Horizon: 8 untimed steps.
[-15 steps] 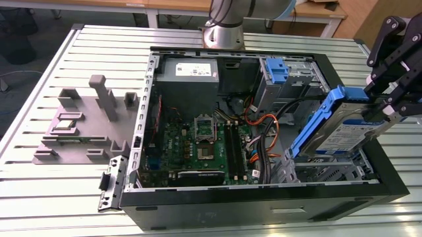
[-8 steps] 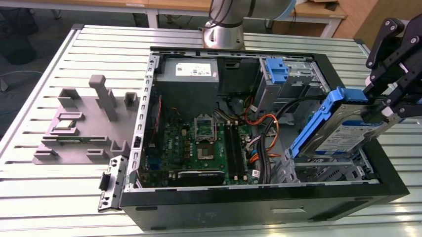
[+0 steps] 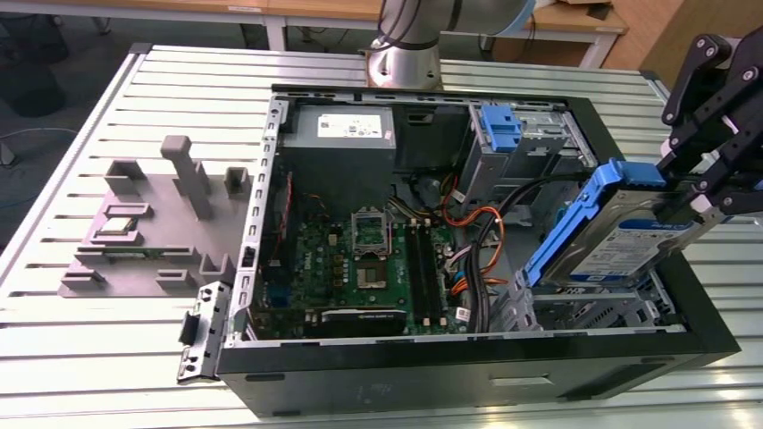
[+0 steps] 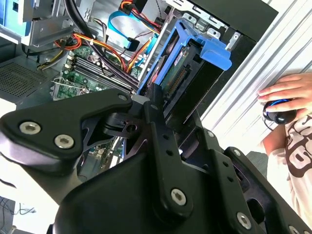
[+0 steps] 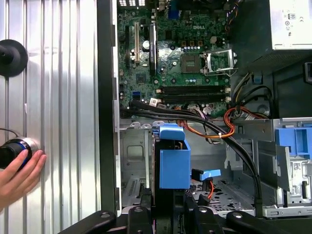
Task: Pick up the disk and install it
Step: 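Insert the disk into the insertion slot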
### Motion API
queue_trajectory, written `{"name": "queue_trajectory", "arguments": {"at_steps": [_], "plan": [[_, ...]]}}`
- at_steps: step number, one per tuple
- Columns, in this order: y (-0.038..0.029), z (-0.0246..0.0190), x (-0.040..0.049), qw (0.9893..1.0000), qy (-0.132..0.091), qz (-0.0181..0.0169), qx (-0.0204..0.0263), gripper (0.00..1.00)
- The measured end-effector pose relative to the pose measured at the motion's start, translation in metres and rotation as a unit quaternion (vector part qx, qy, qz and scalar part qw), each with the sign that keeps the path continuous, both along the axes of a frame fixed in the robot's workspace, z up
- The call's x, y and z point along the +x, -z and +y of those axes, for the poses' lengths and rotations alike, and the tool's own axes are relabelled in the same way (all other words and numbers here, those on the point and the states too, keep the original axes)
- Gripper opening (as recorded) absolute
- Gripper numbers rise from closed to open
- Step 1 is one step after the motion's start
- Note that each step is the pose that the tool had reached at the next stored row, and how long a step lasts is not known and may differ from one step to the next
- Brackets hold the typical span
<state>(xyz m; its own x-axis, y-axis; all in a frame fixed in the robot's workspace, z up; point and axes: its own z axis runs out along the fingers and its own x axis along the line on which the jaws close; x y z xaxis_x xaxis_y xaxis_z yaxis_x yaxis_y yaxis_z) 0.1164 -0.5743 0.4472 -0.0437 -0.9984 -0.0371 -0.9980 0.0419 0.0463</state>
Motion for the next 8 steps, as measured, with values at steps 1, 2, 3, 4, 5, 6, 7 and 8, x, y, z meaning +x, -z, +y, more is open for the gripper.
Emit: {"name": "queue_trajectory", "arguments": {"at_steps": [1, 2, 3, 4, 5, 6, 7, 8], "plan": [[0.0001, 0.0000, -0.0004, 1.0000, 0.000, -0.0001, 0.0001, 0.35], [0.0001, -0.0001, -0.0005, 1.0000, 0.000, -0.0002, 0.0000, 0.35], [0.0004, 0.0000, -0.0005, 1.0000, 0.000, -0.0002, 0.0000, 0.35], [0.0008, 0.0000, -0.0005, 1.0000, 0.000, -0.0002, 0.0000, 0.35], [0.0015, 0.0000, -0.0006, 1.0000, 0.000, -0.0002, -0.0001, 0.35], [0.0023, 0.0000, -0.0006, 1.0000, 0.000, -0.0002, -0.0002, 0.35], [0.0031, 0.0000, -0.0006, 1.0000, 0.000, -0.0002, -0.0002, 0.35], [0.0034, 0.0000, -0.0006, 1.0000, 0.000, -0.0002, -0.0001, 0.35]]}}
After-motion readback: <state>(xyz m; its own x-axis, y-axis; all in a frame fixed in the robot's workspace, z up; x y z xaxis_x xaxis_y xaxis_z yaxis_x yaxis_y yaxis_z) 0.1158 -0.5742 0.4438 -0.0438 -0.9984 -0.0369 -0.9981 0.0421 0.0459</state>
